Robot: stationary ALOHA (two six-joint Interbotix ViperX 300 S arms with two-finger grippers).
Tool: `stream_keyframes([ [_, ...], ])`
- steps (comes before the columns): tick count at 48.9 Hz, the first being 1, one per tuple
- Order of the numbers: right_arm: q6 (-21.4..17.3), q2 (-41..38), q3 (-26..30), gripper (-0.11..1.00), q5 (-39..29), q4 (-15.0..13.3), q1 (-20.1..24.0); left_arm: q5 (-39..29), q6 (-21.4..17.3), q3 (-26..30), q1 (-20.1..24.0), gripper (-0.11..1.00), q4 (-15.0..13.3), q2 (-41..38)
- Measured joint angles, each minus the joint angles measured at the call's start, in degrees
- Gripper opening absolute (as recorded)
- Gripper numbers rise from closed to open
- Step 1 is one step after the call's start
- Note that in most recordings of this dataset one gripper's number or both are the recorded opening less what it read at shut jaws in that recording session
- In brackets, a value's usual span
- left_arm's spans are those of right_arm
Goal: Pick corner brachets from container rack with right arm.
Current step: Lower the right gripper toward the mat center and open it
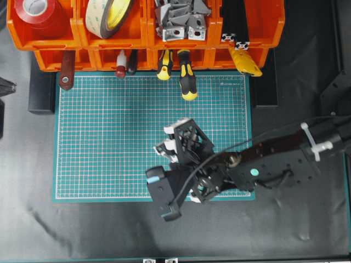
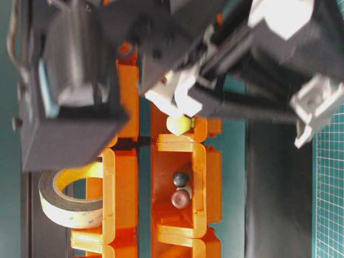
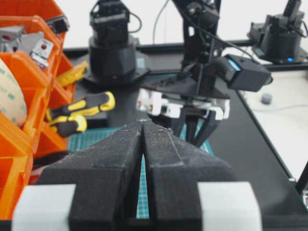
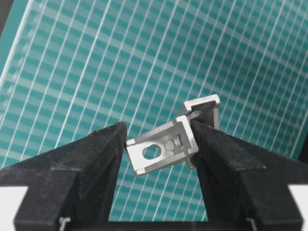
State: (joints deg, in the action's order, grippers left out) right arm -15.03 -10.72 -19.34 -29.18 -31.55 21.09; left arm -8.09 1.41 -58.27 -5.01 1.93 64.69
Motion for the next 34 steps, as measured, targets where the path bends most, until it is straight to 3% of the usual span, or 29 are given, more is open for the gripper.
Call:
stream_keyframes([
  [14, -0.09, -0.88, -1.14, 0.44, 7.12, 0.18, -2.64, 0.00, -0.09, 0.00, 0.00, 0.00, 0.00, 0.00],
  [29, -0.09, -1.58, -1.58, 0.44, 8.88, 0.18, -2.81, 0.00, 0.00, 0.00, 0.00, 0.00, 0.00, 0.00],
  [31, -0.09, -1.67, -1.67, 0.49, 9.05, 0.26, -2.81, 0.00, 0.00, 0.00, 0.00, 0.00, 0.00, 0.00],
  [34, -0.09, -1.67, -1.67, 0.65, 9.14, 0.18, -2.81, 0.00, 0.00, 0.00, 0.00, 0.00, 0.00, 0.00],
])
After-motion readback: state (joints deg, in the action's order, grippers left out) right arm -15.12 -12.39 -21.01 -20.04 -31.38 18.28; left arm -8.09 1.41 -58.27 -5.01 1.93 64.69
